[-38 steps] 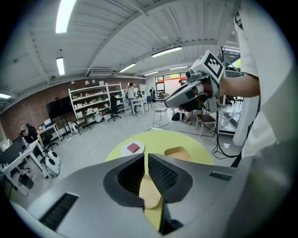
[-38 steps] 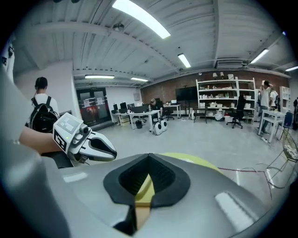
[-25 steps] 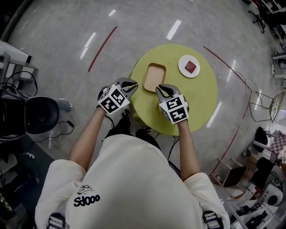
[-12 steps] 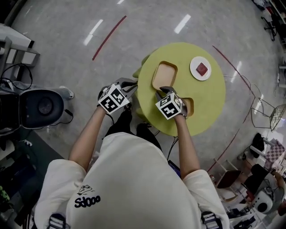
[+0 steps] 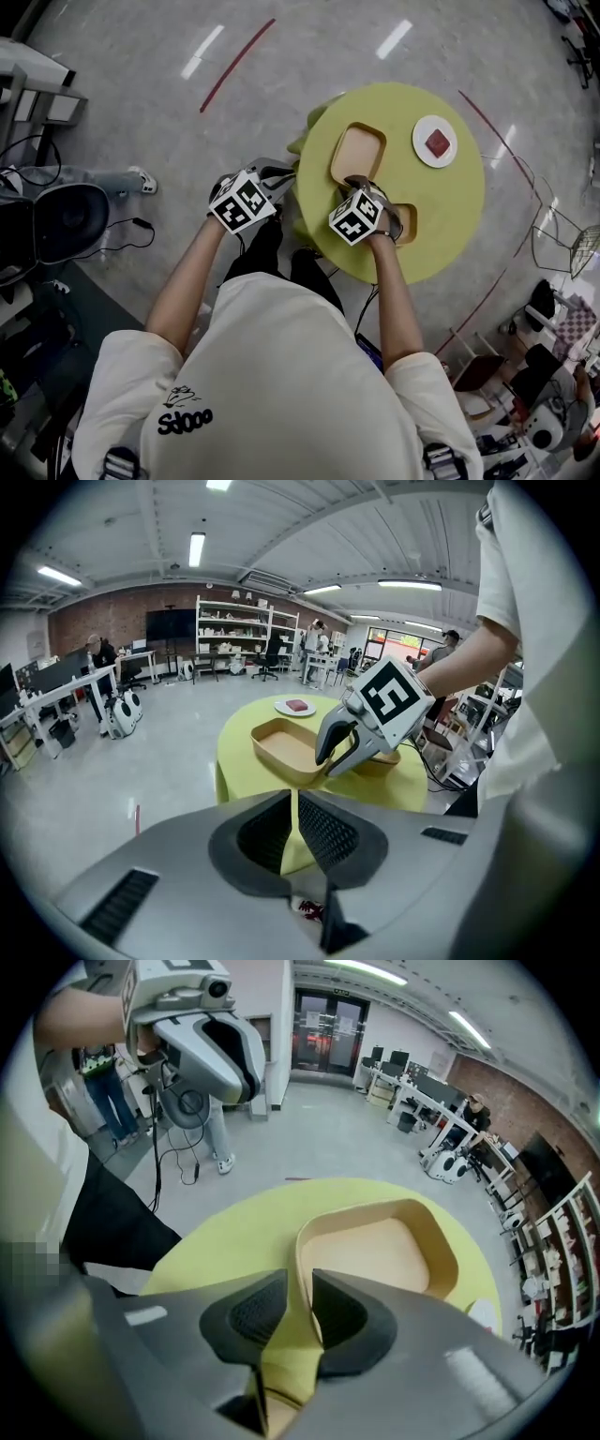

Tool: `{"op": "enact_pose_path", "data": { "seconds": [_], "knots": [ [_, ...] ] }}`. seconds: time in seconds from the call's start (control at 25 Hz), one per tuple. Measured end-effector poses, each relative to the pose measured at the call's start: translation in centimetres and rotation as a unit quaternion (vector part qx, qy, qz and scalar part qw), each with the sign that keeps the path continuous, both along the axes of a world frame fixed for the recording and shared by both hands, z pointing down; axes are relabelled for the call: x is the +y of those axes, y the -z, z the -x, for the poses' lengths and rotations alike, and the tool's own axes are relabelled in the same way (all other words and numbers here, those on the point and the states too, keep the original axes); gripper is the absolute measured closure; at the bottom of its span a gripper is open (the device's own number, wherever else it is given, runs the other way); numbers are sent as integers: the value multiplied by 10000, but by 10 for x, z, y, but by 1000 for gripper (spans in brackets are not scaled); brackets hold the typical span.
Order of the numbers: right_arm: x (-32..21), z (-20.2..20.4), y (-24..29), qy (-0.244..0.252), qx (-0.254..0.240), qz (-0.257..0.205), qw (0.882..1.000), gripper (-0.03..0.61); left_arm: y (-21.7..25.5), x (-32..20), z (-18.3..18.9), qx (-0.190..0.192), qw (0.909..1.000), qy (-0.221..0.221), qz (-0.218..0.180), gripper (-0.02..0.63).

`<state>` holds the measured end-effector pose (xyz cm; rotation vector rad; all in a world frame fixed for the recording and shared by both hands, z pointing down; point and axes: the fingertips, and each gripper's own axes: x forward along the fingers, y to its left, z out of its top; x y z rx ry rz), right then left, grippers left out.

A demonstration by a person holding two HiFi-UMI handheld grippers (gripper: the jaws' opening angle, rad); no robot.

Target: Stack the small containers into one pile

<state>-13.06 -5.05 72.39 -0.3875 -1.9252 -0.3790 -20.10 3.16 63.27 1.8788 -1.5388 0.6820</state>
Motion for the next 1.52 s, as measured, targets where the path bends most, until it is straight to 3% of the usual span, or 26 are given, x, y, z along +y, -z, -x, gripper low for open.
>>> {"op": "enact_pose_path", "data": {
  "seconds": [0.32, 0.64, 1.08, 1.52],
  "knots": [
    [0, 2, -3, 237, -11, -351, 9991, 541, 0, 7, -6, 52, 9999, -125, -20, 589],
    [-5, 13, 27, -81, -443, -438, 9980, 549, 10, 3, -6, -9, 9998, -170, -137, 589],
    [-35, -10, 85, -1153, -921, -541, 9876, 549, 37, -45, -15, -71, 9961, -684, -561, 591],
    [-47, -57, 114, -2476, -1070, -502, 9616, 549, 60, -95, -40, -95, 9869, -1333, -901, 591]
  ]
}}
